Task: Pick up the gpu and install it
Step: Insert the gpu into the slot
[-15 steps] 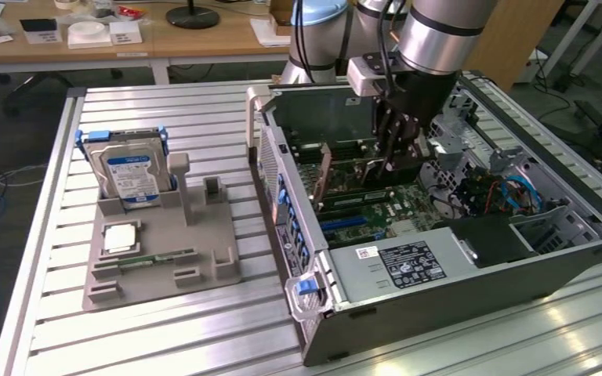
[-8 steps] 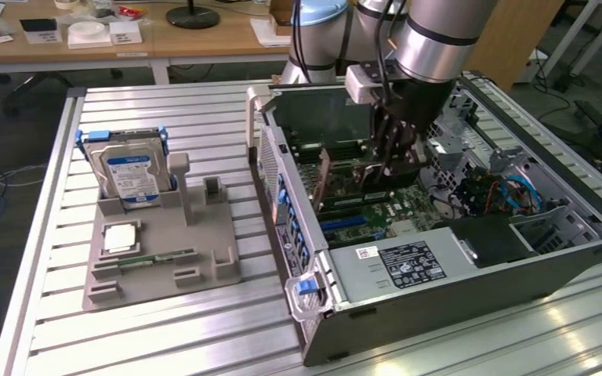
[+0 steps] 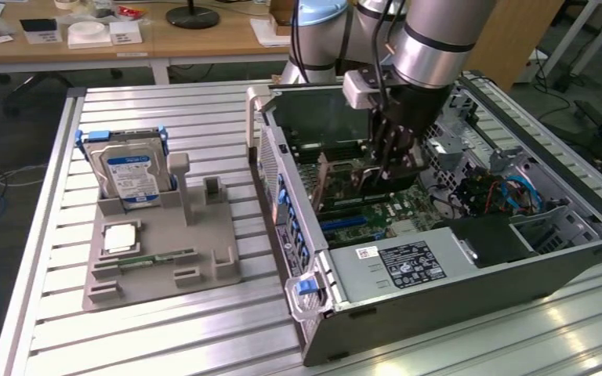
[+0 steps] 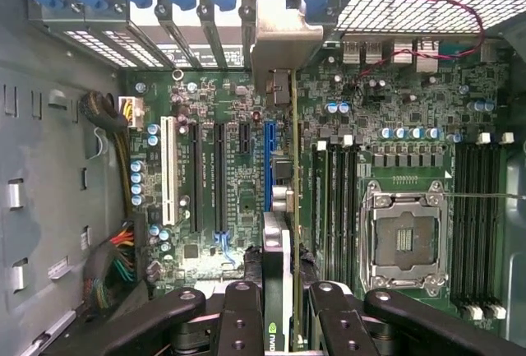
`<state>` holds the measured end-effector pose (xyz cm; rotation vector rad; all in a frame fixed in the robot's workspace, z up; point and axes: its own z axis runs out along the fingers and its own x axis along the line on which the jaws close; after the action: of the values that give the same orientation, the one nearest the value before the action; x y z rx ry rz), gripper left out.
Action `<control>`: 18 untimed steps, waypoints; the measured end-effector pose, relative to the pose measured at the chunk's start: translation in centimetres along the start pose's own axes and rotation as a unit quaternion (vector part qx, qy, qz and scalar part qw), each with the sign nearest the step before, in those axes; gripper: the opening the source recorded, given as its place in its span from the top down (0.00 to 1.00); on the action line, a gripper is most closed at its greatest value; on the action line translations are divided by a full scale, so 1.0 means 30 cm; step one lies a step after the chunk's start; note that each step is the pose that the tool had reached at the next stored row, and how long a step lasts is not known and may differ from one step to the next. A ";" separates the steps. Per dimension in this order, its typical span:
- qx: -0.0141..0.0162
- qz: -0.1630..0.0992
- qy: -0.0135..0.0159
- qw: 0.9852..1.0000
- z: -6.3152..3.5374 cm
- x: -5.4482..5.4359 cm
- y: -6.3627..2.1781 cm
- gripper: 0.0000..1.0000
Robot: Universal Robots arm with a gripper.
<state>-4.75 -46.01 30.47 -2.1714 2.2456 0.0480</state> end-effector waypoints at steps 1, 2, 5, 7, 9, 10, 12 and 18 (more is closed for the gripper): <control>0.000 0.000 0.000 1.000 0.003 0.001 0.001 0.73; 0.000 0.000 0.000 1.000 0.007 0.001 0.001 0.73; 0.000 -0.001 0.000 1.000 0.019 0.002 0.003 0.73; 0.000 -0.001 0.000 1.000 0.026 0.002 0.005 0.73; 0.000 -0.001 0.000 1.000 0.029 0.002 0.006 0.73; 0.000 -0.001 0.000 1.000 0.031 0.002 0.007 0.73; 0.000 -0.001 0.000 1.000 0.040 0.003 0.009 0.73; 0.000 -0.001 0.000 1.000 0.052 0.003 0.012 0.73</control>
<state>-5.12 -46.05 28.90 -2.1750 2.2426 0.0479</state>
